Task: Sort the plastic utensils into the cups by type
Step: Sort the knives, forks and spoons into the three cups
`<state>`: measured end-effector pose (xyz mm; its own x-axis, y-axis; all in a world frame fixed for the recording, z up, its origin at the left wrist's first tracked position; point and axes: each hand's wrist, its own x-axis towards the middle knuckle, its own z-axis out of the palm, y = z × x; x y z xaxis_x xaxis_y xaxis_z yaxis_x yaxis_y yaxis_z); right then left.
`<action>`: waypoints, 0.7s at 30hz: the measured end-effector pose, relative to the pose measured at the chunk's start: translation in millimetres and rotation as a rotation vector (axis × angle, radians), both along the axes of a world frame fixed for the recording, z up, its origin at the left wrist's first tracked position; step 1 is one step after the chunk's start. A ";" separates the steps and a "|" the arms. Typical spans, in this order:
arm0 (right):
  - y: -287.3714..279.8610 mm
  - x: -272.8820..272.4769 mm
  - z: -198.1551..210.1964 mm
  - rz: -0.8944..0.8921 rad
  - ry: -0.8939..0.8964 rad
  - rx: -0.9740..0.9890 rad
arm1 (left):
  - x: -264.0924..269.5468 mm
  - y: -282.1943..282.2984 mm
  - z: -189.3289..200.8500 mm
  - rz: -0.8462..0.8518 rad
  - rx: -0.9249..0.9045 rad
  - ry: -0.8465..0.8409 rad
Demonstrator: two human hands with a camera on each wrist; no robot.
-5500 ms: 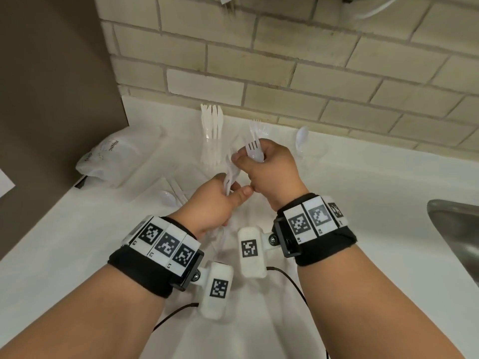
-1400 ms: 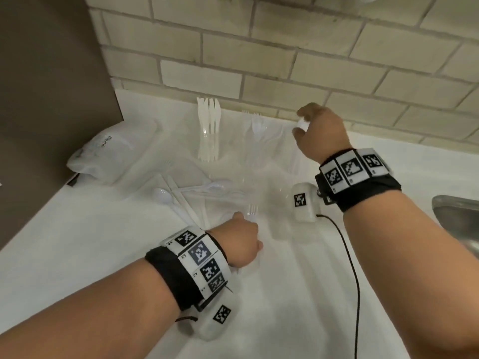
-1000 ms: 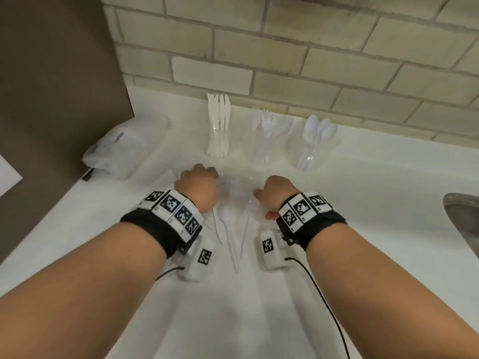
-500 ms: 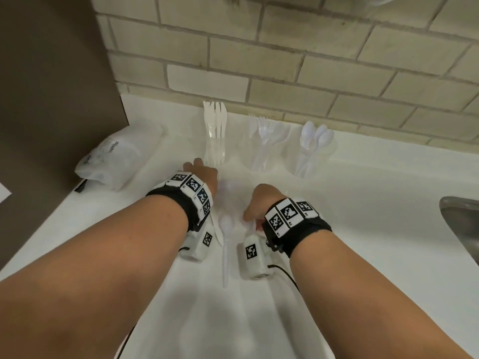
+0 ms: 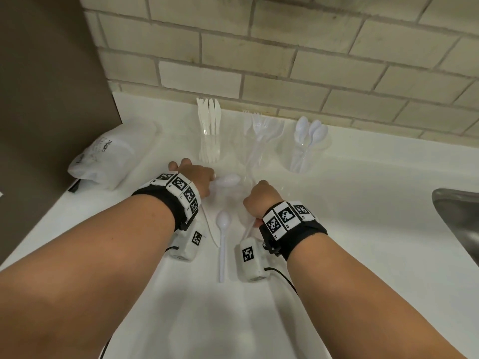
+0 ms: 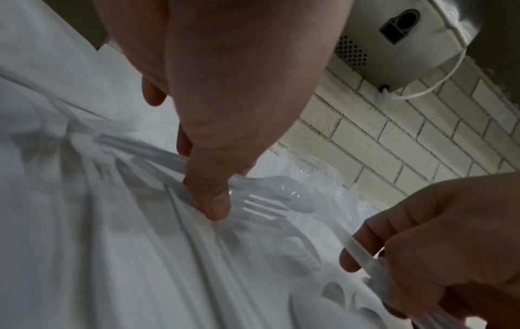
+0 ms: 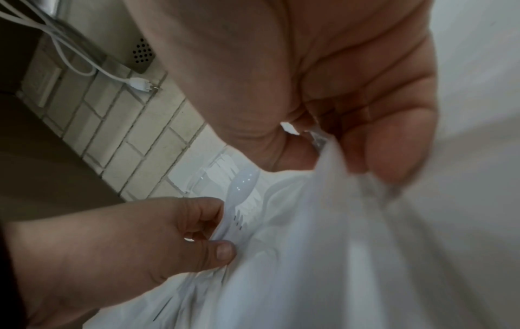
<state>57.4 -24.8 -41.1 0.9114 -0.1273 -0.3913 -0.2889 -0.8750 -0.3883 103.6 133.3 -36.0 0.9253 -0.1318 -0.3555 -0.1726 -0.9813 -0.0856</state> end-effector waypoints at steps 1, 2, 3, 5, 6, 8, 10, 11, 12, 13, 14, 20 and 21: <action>0.9 -0.6 0.8 0.014 0.009 -0.030 | -1.2 -1.3 0.7 0.011 0.012 0.023; 1.0 -0.5 1.2 0.029 0.017 -0.051 | -2.0 -3.1 0.7 0.012 0.034 0.041; 0.4 -1.3 2.6 0.045 0.029 -0.079 | -3.8 -5.6 0.9 -0.001 0.065 0.055; -1.1 -4.0 4.4 0.073 0.034 -0.113 | -7.2 -10.1 0.6 -0.030 0.108 0.052; -3.1 -4.4 1.8 0.059 0.026 -0.078 | -8.8 -11.7 0.3 -0.031 0.122 0.048; -6.2 -7.8 1.1 0.003 -0.005 0.032 | -9.8 -12.6 -0.1 -0.042 0.140 0.026; -10.8 -10.1 4.2 -0.062 -0.059 0.152 | -11.3 -12.8 -1.0 -0.046 0.152 0.005; -13.9 -10.0 7.4 -0.107 -0.103 0.217 | -12.9 -12.5 -1.4 -0.048 0.153 -0.004; -16.8 -9.1 11.0 -0.151 -0.157 0.273 | -14.5 -12.4 -1.6 -0.047 0.154 -0.007; -18.7 -7.0 15.2 -0.179 -0.208 0.305 | -15.5 -13.5 -1.2 -0.053 0.153 -0.016; -19.9 -4.2 18.5 -0.188 -0.257 0.306 | -16.3 -14.9 -0.5 -0.067 0.163 -0.021; -14.5 14.3 21.3 -0.217 -0.334 0.235 | -13.5 -21.1 4.2 -0.083 0.172 -0.035; -14.0 16.3 20.3 -0.201 -0.296 0.175 | -12.2 -22.9 4.4 -0.070 0.152 -0.053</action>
<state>73.7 -38.8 -20.9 0.9517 -0.2698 -0.1467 -0.3011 -0.7256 -0.6188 91.4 110.5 -31.5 0.9337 -0.1453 -0.3271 -0.2316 -0.9421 -0.2424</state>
